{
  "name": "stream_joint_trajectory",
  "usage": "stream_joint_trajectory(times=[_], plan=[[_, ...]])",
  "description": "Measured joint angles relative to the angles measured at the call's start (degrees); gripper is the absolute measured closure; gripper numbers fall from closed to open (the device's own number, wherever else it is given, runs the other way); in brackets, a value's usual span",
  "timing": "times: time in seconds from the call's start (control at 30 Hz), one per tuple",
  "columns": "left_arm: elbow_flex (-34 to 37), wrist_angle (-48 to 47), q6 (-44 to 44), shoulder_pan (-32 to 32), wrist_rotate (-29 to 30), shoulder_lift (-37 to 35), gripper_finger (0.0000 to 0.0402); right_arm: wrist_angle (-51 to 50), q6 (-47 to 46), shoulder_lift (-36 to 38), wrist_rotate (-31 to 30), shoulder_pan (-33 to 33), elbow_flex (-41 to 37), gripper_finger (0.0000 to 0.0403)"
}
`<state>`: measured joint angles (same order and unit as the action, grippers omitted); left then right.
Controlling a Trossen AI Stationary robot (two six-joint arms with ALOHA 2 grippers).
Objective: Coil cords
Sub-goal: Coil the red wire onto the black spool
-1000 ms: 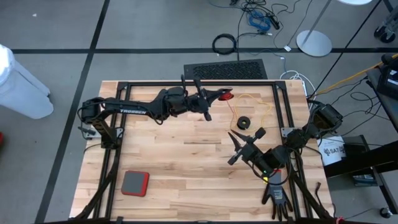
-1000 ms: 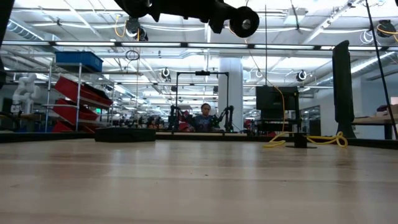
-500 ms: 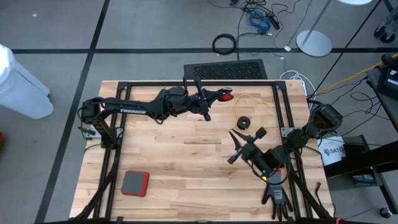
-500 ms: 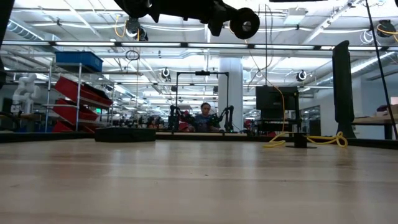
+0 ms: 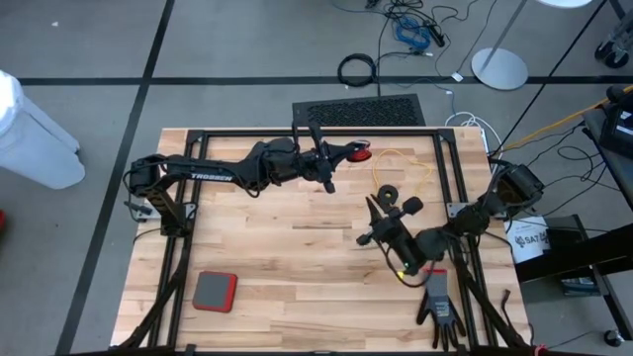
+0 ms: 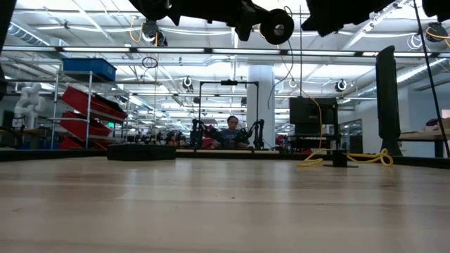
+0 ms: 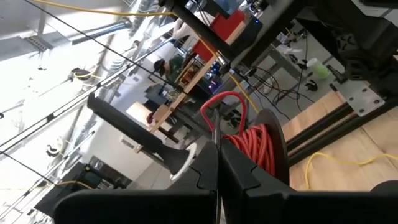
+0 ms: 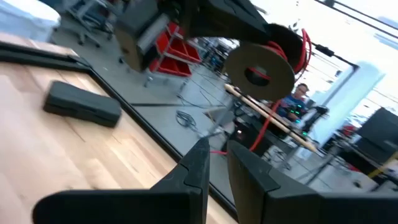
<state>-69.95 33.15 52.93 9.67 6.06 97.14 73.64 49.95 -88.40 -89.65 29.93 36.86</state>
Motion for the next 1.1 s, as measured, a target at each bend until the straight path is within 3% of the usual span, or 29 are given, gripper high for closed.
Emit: stream_joint_trajectory(times=[0.43,0.63,0.77,0.9,1.0,1.1], plan=[[0.0,-1.3,0.0,0.0,-0.4,0.0,0.0401,-13.9,-11.4,0.0,4.8,-7.6,-1.3,0.0344],[0.0,-1.3,0.0,0.0,-0.4,0.0,0.0401,-16.9,-31.3,0.0,15.8,-11.4,-8.8,0.0308],[0.0,-1.3,0.0,0.0,-0.4,0.0,0.0401,-19.7,-45.6,0.0,16.0,-12.8,-15.6,0.0298],[0.0,-1.4,-0.1,0.0,-1.3,0.0,0.0401,-11.3,-53.5,0.0,16.8,-13.9,-23.3,0.0298],[0.0,-1.6,-0.1,0.0,-1.6,0.0,0.0401,2.1,-48.8,0.0,24.8,-15.8,-27.8,0.0298],[0.0,-2.2,-1.9,0.0,-2.9,0.0,0.0401,13.4,-40.6,0.0,28.2,-17.6,-29.7,0.0298]])
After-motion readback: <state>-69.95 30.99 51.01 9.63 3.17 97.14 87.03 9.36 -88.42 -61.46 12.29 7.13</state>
